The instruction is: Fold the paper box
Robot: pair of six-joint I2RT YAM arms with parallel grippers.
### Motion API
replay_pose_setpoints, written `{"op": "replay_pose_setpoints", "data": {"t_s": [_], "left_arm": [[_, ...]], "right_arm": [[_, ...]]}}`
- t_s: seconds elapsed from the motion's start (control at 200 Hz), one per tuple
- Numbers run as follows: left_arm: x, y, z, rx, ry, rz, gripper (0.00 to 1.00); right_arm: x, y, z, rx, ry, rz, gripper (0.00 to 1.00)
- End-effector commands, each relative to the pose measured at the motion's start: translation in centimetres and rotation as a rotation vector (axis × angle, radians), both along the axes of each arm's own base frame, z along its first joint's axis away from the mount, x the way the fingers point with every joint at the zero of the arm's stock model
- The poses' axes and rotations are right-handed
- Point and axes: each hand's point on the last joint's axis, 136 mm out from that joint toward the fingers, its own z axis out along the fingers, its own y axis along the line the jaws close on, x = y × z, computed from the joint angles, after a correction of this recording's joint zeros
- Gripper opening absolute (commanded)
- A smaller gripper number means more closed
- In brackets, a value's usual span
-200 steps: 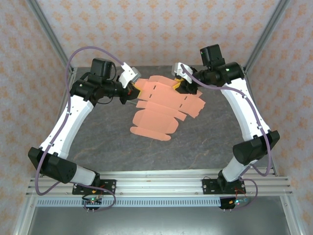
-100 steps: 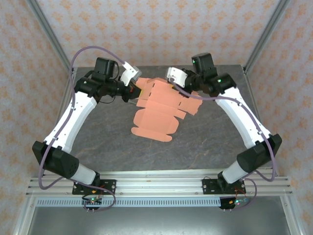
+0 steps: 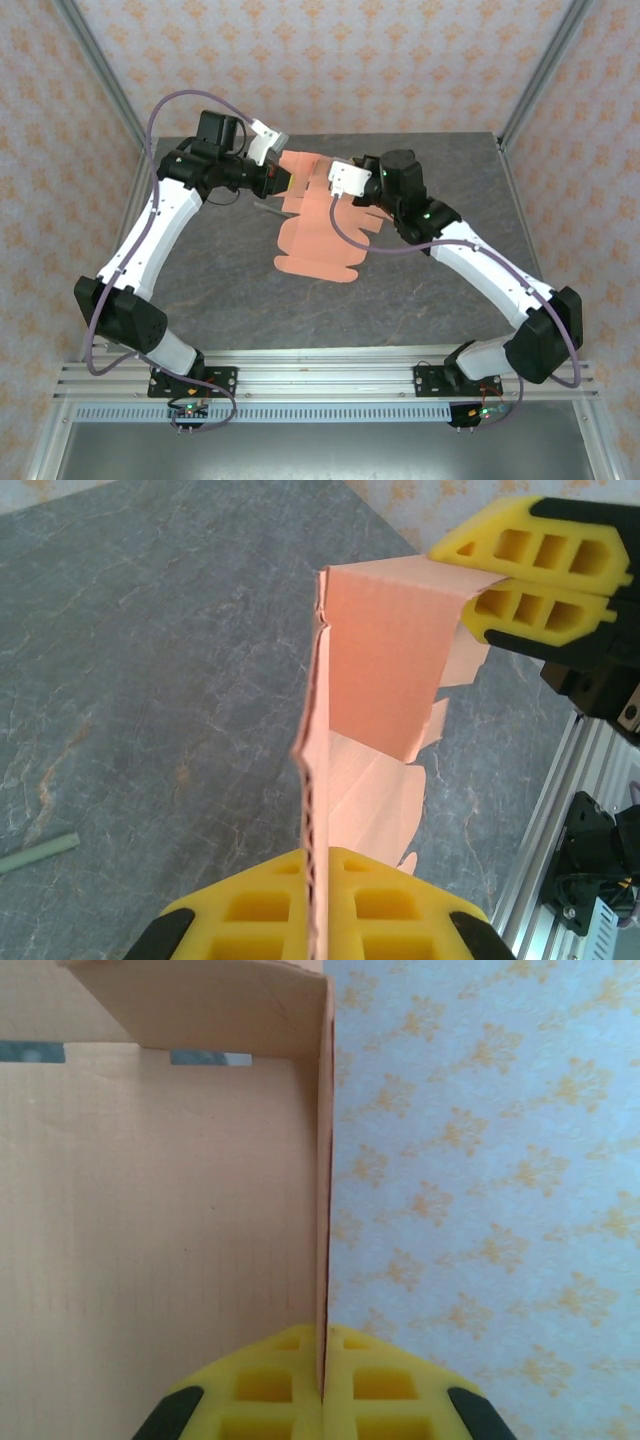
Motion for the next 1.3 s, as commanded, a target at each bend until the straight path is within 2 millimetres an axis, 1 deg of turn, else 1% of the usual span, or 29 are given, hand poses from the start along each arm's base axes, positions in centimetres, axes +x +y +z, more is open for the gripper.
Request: {"op": "replay_pose_setpoints", "data": {"t_s": [0.0,0.18,0.235,0.345,0.43,0.48,0.495,0.53,0.581,0.651,0.686,0.771,0.826,0.906,0.946,0.986,1.126,1.201,1.246,1.296], "left_arm": [[0.6,-0.4,2.6,-0.066,-0.041,-0.001,0.0],[1.0,-0.3,2.4,-0.07,-0.036,0.005,0.0],[1.1,-0.3,2.3,-0.065,-0.036,0.009,0.0],[1.4,0.2,2.0,-0.054,-0.039,0.032,0.0],[1.6,0.6,1.7,-0.054,-0.035,0.05,0.06],[1.6,0.7,1.4,-0.054,-0.03,0.057,0.15],[1.6,0.8,1.3,-0.052,-0.028,0.061,0.16],[1.5,1.0,1.1,-0.05,-0.026,0.067,0.2],[1.5,1.4,0.6,-0.04,-0.023,0.087,0.29],[1.5,2.4,0.4,-0.03,-0.038,0.136,0.37],[1.6,3.1,0.3,-0.02,-0.044,0.177,0.42],[2.3,5.9,0.0,0.012,-0.063,0.348,0.52],[2.3,7.5,-0.2,0.023,-0.071,0.442,0.56],[2.0,9.5,-0.6,0.062,-0.081,0.551,0.57],[1.8,10.5,-0.8,0.087,-0.087,0.604,0.57],[1.6,11.5,-0.7,0.11,-0.095,0.657,0.57],[0.8,15.0,-0.1,0.175,-0.144,0.834,0.58],[0.4,16.2,0.3,0.196,-0.168,0.895,0.6],[0.2,16.5,0.4,0.203,-0.173,0.907,0.6],[0.1,16.5,0.5,0.205,-0.171,0.906,0.61]], "right_arm": [[1.0,-1.3,2.0,-0.025,-0.157,-0.096,0.0],[1.0,-1.4,1.8,-0.044,-0.195,-0.115,0.0],[0.9,-1.5,1.8,-0.033,-0.167,-0.122,0.0],[0.2,-1.7,0.8,-0.017,-0.038,-0.101,0.0],[-0.6,-2.1,-0.3,0.005,0.11,-0.078,0.0],[-1.2,-2.4,-1.0,0.02,0.199,-0.076,0.0],[-1.4,-2.4,-1.3,0.023,0.223,-0.071,0.0],[-1.9,-2.6,-1.6,0.032,0.265,-0.062,0.0],[-2.4,-2.9,-1.8,0.051,0.314,-0.064,0.0],[-3.4,-3.0,-2.1,0.086,0.398,-0.054,0.0],[-3.8,-3.1,-1.9,0.113,0.435,-0.057,0.0],[-4.9,-2.9,-2.5,0.156,0.556,-0.051,0.0],[-5.6,-2.6,-3.1,0.176,0.625,-0.043,0.0],[-6.4,-1.9,-3.6,0.215,0.701,-0.028,0.0],[-6.7,-1.6,-3.3,0.24,0.72,-0.019,0.0],[-7.0,-1.0,-2.5,0.29,0.735,-0.001,0.0],[-8.6,1.0,1.2,0.459,0.789,0.088,0.0],[-9.3,1.8,2.8,0.549,0.848,0.112,0.0],[-9.6,2.2,2.9,0.585,0.901,0.12,0.0],[-9.7,2.6,2.5,0.615,0.961,0.105,0.0]]}}
